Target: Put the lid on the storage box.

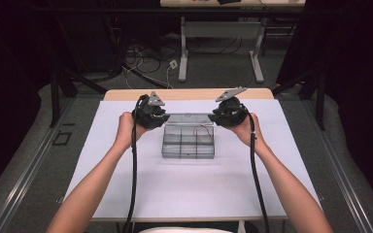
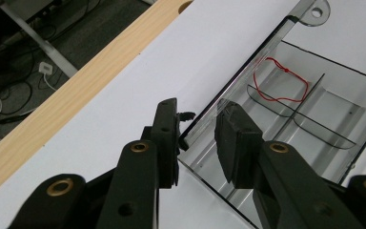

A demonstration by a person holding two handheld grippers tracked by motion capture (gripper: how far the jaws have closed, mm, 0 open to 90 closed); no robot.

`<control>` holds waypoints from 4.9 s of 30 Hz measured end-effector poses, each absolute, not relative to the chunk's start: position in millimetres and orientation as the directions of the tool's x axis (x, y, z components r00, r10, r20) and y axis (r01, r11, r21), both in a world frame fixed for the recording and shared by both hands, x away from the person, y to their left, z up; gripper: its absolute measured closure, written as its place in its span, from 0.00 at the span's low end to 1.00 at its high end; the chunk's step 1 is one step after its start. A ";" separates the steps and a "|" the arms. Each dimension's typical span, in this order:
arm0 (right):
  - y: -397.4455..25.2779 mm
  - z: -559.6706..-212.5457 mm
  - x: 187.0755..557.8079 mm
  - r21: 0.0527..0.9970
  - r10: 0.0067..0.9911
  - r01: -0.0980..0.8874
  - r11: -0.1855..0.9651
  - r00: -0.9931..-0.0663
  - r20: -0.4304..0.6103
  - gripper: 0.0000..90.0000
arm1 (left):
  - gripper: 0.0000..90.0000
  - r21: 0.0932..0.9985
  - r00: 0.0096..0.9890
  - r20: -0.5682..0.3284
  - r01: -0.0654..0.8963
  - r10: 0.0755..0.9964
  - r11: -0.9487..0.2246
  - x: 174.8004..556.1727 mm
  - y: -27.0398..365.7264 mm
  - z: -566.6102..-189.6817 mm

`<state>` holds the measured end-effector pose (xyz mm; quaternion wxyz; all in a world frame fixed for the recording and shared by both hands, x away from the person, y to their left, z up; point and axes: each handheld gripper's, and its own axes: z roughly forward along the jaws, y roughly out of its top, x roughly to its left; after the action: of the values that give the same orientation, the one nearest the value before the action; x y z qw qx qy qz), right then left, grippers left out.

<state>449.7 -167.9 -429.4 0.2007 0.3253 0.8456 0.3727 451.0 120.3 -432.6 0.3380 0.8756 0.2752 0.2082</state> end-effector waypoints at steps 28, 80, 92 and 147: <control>-171.6 -440.6 431.2 0.762 0.680 0.382 0.522 -0.726 -0.102 0.76 | 0.73 0.700 0.757 0.214 0.321 0.617 -0.638 429.2 115.9 -442.4; -172.2 -471.3 391.3 0.756 0.677 0.380 0.532 -0.727 -0.111 0.72 | 0.64 0.700 0.769 0.123 0.381 0.628 -0.604 397.2 126.6 -465.3; -171.9 -481.6 383.4 0.750 0.675 0.388 0.535 -0.731 -0.104 0.72 | 0.65 0.690 0.771 0.112 0.394 0.627 -0.607 392.3 127.0 -475.5; -224.8 -496.1 342.6 0.716 0.695 0.489 0.497 -0.719 0.009 0.05 | 0.00 0.663 0.715 0.019 0.514 0.699 -0.544 345.0 193.6 -490.8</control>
<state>342.6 -224.8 -496.1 0.1417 0.3469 0.8535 0.3621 345.0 193.6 -490.8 0.3250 0.8671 0.3498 0.1420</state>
